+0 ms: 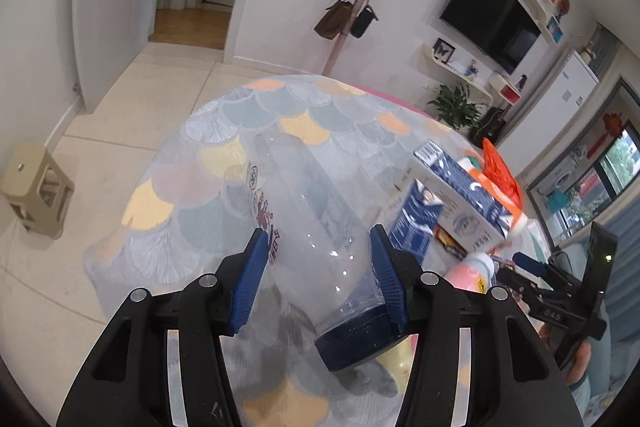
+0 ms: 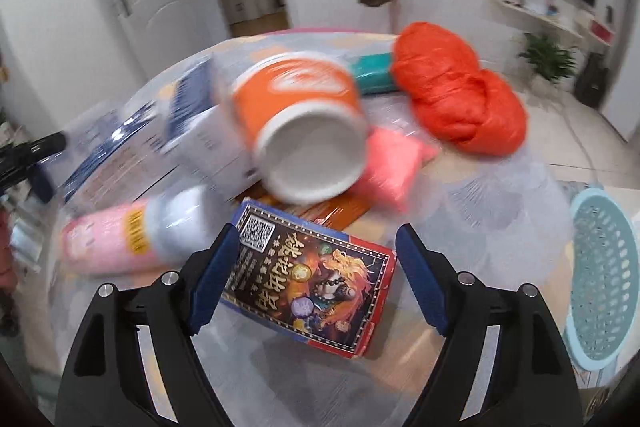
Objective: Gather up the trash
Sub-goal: 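Return to the table and grasp the clear plastic bottle with the left tool, then grasp the card box with the right tool while the left tool holds the bottle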
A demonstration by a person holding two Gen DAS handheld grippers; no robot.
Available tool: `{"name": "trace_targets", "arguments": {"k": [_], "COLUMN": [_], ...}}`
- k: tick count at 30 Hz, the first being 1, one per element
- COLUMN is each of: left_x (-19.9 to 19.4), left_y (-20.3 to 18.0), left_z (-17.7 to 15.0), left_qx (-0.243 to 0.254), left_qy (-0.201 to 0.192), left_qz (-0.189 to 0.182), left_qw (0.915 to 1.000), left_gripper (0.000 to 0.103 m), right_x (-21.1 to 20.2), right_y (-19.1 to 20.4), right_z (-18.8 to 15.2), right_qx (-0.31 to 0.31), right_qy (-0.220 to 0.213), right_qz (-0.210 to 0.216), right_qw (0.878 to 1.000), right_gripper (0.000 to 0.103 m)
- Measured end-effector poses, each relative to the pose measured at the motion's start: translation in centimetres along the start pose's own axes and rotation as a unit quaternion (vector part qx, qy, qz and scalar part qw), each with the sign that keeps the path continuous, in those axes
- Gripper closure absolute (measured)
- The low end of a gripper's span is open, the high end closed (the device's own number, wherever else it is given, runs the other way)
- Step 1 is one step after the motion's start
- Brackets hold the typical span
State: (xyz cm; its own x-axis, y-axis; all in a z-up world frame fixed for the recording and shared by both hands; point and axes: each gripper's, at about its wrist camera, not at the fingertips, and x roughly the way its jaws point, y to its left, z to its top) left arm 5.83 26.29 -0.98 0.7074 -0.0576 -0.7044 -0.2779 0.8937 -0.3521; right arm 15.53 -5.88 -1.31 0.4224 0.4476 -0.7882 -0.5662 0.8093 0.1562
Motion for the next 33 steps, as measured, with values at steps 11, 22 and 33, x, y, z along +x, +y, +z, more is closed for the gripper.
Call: {"name": "trace_targets", "arguments": {"k": [11,22,33], "left_x": [-1.1,-1.3,1.2], "left_y": [1.1,1.5,0.4], "left_z": [-3.8,-6.0,-5.0], "left_qx": [0.005,0.01,0.01], "left_qy": [0.011,0.026,0.039], "left_qz": [0.002,0.001,0.065], "left_qw": [0.9999,0.9996,0.9971], "left_gripper": [0.053,0.052,0.042], "right_x": [-3.3,-4.3,-0.3], "right_y": [4.9,7.0,8.0], "right_z": [-4.7,-8.1,-5.6], "right_qx": [-0.056,-0.165,-0.205], "right_qy": [0.038,0.03,0.032], "right_qz": [0.049,-0.012,-0.004], "right_qw": [0.997,0.986,0.978], "right_gripper": [0.027,0.023,0.019]}}
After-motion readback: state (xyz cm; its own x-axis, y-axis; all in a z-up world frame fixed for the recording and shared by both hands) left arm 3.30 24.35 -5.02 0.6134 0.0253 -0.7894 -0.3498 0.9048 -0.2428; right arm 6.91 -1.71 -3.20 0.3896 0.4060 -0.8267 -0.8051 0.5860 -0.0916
